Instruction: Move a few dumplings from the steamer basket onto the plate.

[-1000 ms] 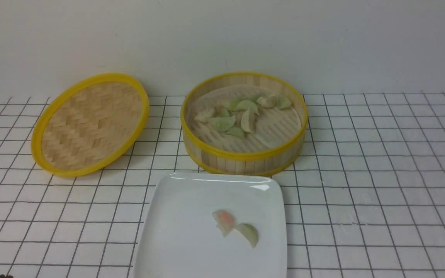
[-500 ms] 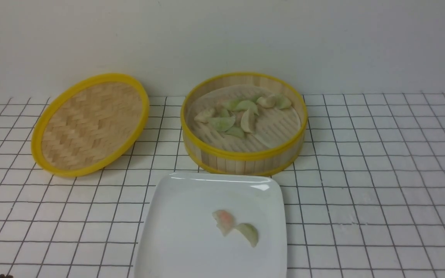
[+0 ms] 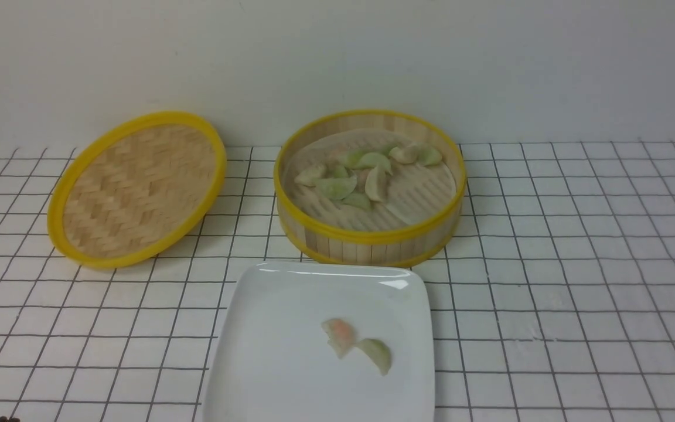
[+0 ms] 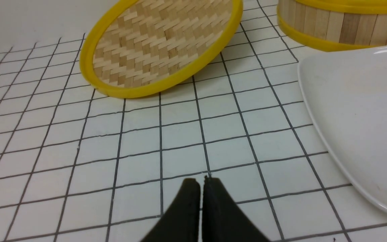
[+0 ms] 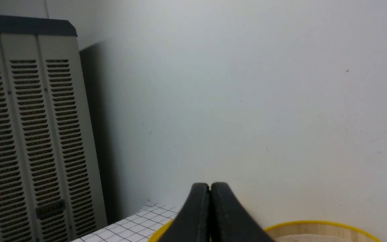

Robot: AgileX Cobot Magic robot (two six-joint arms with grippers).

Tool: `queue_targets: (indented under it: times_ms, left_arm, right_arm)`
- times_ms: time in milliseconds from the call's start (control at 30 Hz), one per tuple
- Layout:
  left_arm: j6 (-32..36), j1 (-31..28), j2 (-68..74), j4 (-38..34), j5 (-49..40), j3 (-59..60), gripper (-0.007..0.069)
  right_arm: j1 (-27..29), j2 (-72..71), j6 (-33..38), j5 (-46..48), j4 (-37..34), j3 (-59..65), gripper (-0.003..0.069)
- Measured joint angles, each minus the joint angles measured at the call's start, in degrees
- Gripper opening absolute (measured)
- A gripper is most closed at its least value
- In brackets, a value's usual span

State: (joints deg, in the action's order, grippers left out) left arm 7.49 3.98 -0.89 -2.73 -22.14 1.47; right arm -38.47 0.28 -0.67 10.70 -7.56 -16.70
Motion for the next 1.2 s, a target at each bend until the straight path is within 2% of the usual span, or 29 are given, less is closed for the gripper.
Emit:
queue_targets:
  times_ms: [67, 167, 233, 267, 300, 500, 1200]
  left_arm:
    - [0.0, 0.0, 0.0, 0.0, 0.0, 0.0, -0.0006]
    - [0.0, 0.0, 0.0, 0.0, 0.0, 0.0, -0.0006]
    - [0.0, 0.0, 0.0, 0.0, 0.0, 0.0, -0.0006]
    - [0.0, 0.0, 0.0, 0.0, 0.0, 0.0, -0.0006]
    - [0.0, 0.0, 0.0, 0.0, 0.0, 0.0, -0.0006]
    - [0.0, 0.0, 0.0, 0.0, 0.0, 0.0, -0.0006]
    - [0.0, 0.0, 0.0, 0.0, 0.0, 0.0, -0.0006]
  right_arm:
    - [2.1, -0.2, 0.7, 0.6, 0.0, 0.5, -0.0013]
    - [16.0, -0.5, 1.2, 4.7, 0.4, 4.8, -0.0013]
    - [18.9, -0.5, 1.4, 6.1, 0.7, 6.4, -0.0013]
    - [23.8, -0.5, 1.7, 8.0, 1.7, 9.4, -0.0013]
    - [26.5, -0.5, 1.7, 9.1, 2.3, 11.2, -0.0013]
    - [35.9, -0.5, 1.9, 11.9, 3.3, 17.8, -0.0011]
    - [36.8, -0.8, 2.1, 11.2, 3.3, 17.9, -0.001]
